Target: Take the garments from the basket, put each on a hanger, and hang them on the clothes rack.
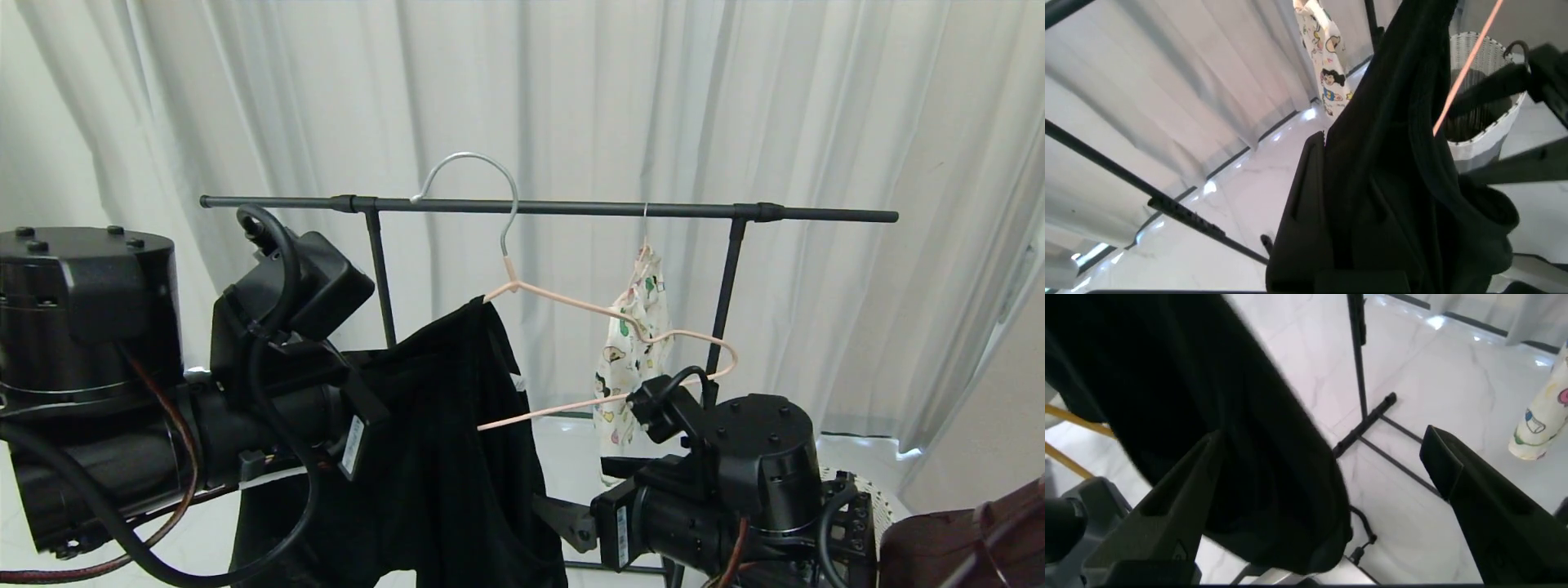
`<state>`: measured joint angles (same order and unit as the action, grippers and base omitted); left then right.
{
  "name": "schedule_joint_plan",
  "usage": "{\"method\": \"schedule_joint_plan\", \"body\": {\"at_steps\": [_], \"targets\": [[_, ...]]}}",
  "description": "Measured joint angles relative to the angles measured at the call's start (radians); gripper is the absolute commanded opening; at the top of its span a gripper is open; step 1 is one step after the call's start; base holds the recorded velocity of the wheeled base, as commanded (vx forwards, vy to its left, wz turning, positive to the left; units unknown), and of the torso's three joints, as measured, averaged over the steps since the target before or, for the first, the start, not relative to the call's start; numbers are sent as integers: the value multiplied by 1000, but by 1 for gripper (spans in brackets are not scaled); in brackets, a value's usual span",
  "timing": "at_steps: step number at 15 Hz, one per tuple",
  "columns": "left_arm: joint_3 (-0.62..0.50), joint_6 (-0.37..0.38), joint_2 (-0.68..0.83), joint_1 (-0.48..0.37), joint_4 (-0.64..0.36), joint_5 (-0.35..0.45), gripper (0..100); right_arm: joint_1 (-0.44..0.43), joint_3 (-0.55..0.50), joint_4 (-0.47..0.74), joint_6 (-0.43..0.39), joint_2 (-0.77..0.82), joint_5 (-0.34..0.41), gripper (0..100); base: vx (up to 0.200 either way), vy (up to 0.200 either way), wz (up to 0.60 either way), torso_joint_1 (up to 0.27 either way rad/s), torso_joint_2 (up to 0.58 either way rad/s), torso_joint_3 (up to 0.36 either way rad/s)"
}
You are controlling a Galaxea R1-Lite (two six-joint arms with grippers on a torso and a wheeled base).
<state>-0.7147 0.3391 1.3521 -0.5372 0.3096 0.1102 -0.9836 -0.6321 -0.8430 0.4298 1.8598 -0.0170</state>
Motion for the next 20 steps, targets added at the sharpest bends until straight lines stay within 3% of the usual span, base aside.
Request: {"method": "schedule_joint_plan", "body": {"at_steps": [4, 8, 10, 15, 20], "targets": [[0, -1, 17, -3, 44, -31, 0, -21, 4, -1, -3, 12, -48, 100, 0, 0, 0, 0, 0, 0], [-1, -1, 21, -6, 48, -35, 0, -39, 6, 4, -9, 52, -173, 100, 0, 0, 0, 0, 0, 0], [3, -1, 22, -3, 47, -76, 0, -20, 20, 4, -23, 64, -224, 100, 0, 0, 0, 0, 0, 0], [21, -1, 22, 11, 47, -103, 0, 164, 66, 0, -129, 68, -341, 100, 0, 0, 0, 0, 0, 0], [92, -3, 1, 22, 46, -101, 0, 367, 67, -3, -230, 25, -353, 100, 0, 0, 0, 0, 0, 0]]}}
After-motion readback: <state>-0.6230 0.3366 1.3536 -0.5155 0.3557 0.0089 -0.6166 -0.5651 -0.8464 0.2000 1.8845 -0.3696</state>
